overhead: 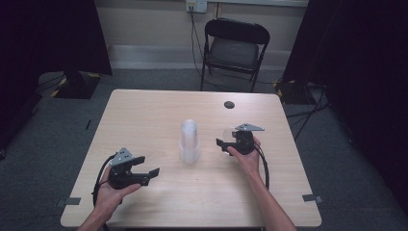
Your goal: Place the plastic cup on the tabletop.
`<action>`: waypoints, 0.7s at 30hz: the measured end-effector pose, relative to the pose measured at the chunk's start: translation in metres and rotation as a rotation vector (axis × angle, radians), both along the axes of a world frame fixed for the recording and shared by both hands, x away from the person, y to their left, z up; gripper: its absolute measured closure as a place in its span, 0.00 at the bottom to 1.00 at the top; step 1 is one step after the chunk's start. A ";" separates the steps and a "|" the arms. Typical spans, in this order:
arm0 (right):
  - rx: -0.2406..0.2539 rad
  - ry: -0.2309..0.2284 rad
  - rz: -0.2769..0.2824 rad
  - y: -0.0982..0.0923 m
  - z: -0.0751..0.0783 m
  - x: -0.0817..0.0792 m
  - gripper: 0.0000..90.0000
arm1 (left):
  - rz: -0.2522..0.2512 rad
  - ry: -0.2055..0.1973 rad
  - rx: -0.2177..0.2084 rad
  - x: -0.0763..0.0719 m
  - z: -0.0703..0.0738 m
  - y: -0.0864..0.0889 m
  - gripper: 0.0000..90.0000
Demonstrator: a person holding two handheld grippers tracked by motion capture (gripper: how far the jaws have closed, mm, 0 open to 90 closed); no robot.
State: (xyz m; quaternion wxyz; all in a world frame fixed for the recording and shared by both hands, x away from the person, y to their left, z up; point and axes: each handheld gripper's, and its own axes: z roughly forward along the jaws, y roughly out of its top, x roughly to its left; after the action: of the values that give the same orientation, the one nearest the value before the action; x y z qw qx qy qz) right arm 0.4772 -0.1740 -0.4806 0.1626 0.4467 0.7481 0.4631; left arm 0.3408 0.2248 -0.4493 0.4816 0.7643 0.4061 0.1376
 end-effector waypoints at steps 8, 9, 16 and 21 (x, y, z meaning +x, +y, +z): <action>-0.010 0.003 -0.003 -0.004 -0.002 -0.004 0.16 | 0.005 0.001 -0.001 0.000 0.000 0.001 0.23; -0.012 0.003 0.001 -0.005 -0.001 -0.006 0.16 | 0.009 0.002 0.003 0.001 0.000 0.001 0.23; -0.013 0.013 0.003 -0.012 0.001 -0.013 0.16 | 0.029 -0.012 0.016 0.002 -0.001 0.004 0.23; -0.012 0.007 0.014 -0.015 0.004 -0.019 0.16 | 0.046 -0.014 0.022 0.004 -0.001 0.006 0.21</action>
State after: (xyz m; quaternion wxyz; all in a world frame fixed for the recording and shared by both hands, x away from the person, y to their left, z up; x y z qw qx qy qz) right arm 0.4583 -0.1891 -0.4769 0.1594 0.4422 0.7544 0.4582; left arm 0.3446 0.2309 -0.4508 0.4728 0.7588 0.4190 0.1583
